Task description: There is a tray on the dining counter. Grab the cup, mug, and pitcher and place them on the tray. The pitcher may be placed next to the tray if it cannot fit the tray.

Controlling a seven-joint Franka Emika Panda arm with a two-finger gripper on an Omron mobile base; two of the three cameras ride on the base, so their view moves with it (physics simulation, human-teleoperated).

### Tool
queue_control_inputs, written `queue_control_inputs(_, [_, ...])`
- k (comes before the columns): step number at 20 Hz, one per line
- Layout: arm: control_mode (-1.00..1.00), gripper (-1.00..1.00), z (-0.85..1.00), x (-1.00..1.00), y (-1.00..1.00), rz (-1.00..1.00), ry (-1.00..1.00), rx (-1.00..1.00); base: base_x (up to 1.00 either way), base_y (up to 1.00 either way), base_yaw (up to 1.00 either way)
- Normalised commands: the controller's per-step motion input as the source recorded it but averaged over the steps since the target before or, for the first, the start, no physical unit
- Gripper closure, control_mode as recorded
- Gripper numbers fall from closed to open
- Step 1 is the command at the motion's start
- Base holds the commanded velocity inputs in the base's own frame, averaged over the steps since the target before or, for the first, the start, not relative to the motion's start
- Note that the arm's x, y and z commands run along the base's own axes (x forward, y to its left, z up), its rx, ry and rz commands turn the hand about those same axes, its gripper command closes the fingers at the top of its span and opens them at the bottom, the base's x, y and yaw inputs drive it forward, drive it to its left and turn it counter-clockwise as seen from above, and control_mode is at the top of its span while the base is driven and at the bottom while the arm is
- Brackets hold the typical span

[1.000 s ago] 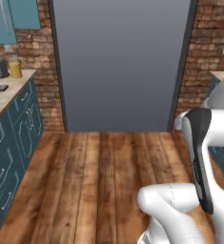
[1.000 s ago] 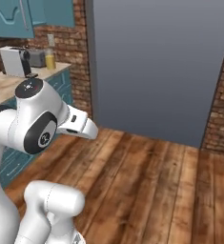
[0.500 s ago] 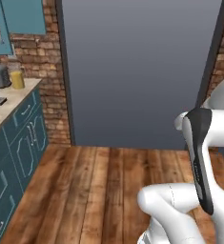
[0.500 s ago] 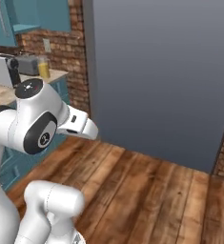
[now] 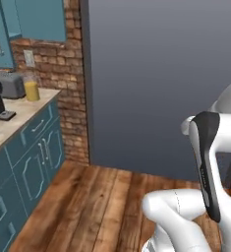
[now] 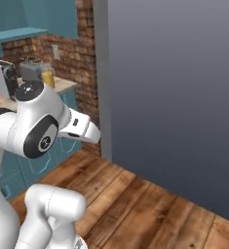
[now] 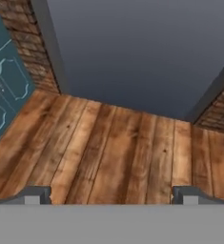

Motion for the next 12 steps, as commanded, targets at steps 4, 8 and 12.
queue_control_inputs(4, [1.00, -1.00, 0.00, 0.00, 0.00, 0.00, 0.00, 0.00, 1.00, -0.44, 0.42])
queue_control_inputs(8, [1.00, -1.00, 0.00, 0.00, 0.00, 0.00, 0.00, 0.00, 1.00, -0.36, 0.48])
queue_control_inputs(12, [1.00, -1.00, 0.00, 0.00, 0.00, 0.00, 0.00, 0.00, 1.00, -0.16, 0.52])
